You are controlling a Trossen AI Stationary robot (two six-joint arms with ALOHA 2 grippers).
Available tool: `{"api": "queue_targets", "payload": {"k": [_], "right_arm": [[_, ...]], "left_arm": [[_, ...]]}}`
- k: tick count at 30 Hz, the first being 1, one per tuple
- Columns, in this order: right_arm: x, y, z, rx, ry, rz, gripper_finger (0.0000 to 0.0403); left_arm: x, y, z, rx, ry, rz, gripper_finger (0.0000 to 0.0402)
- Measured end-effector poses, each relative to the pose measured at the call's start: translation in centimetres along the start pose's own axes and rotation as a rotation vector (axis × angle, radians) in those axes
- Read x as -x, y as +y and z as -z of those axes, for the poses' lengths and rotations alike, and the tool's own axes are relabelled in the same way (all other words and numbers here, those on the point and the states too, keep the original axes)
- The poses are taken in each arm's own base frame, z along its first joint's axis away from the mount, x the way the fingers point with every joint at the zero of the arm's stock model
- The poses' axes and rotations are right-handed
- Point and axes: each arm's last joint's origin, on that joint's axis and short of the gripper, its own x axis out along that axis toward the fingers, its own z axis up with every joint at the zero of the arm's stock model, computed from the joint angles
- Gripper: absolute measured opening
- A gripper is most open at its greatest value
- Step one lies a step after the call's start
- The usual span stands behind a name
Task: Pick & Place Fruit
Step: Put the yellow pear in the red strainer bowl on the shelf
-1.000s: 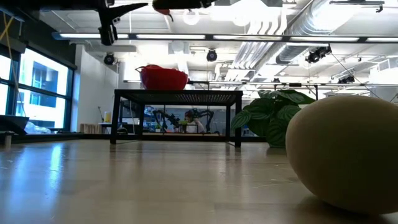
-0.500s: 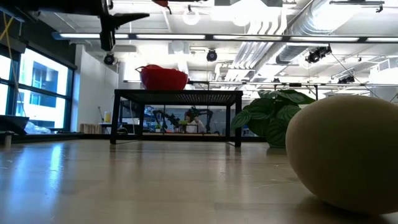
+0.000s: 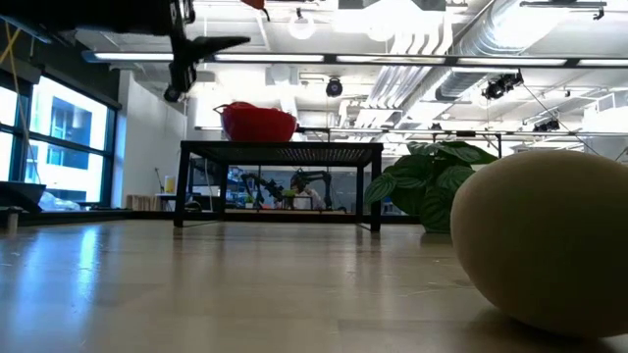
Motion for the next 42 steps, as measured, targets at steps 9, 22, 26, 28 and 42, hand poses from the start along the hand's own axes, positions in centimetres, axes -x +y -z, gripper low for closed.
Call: {"api": "queue_targets", "payload": {"k": [9,22,26,28,42], "right_arm": [[0.0,0.2,0.0,0.018,0.007,-0.008,0.0135],[0.0,-0.3,-0.5,0.004,-0.049,0.031,0.0135],[0.0,-0.4,-0.4,0.003,-0.049,0.031,0.0135],[0.0,-0.4,-0.6,0.001,-0.060,0.038,0.0135],[0.0,-1.6,0.3,0.156,0.099,0.233,0.0135]], "left_arm": [[-0.1,-0.6,-0.3,0.058,-0.011,0.089,0.0276],[-0.2,-0.6,-0.1,0.058,0.027,0.122,0.0273],[-0.4,-0.4,0.2,0.047,0.041,0.106,0.0273],[-0.3,-0.5,0.1,0.025,0.034,0.112,0.0273],[1.5,0.6,-5.0,-0.170,-0.118,0.102,0.0273]]}}
